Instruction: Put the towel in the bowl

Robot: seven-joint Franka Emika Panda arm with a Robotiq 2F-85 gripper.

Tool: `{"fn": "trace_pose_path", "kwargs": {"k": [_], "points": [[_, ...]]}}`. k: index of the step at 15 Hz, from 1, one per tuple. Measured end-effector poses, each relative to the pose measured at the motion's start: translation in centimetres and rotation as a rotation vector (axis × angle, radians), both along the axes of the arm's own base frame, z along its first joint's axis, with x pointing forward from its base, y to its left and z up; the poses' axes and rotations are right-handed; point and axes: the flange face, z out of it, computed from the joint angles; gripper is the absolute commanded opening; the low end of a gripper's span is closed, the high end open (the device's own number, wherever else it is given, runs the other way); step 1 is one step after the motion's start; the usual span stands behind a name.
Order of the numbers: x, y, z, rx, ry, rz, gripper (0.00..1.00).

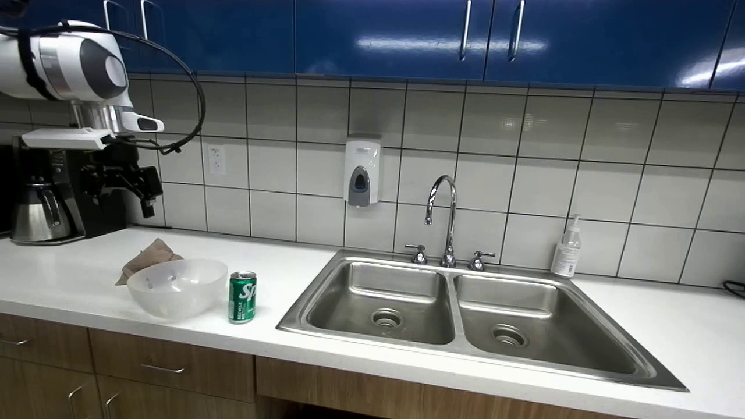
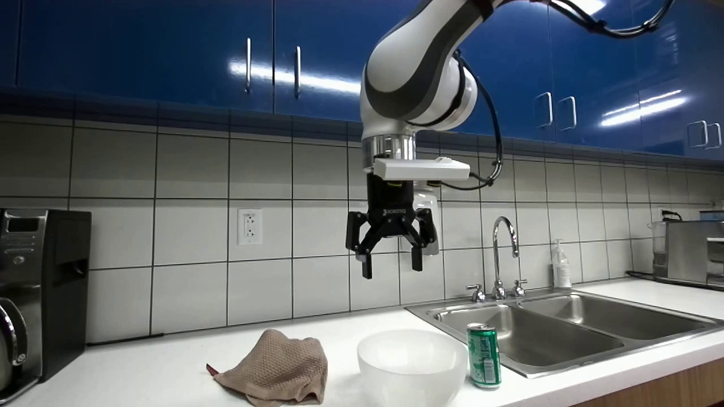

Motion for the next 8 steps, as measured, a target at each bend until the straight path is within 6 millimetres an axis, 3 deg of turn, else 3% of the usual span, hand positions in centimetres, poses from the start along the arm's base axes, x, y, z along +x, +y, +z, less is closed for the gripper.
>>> {"fn": "trace_pose_path", "kwargs": {"k": [8], "points": [[6.3, 4.7, -2.8, 0.006, 0.007, 0.118, 1.0]]}}
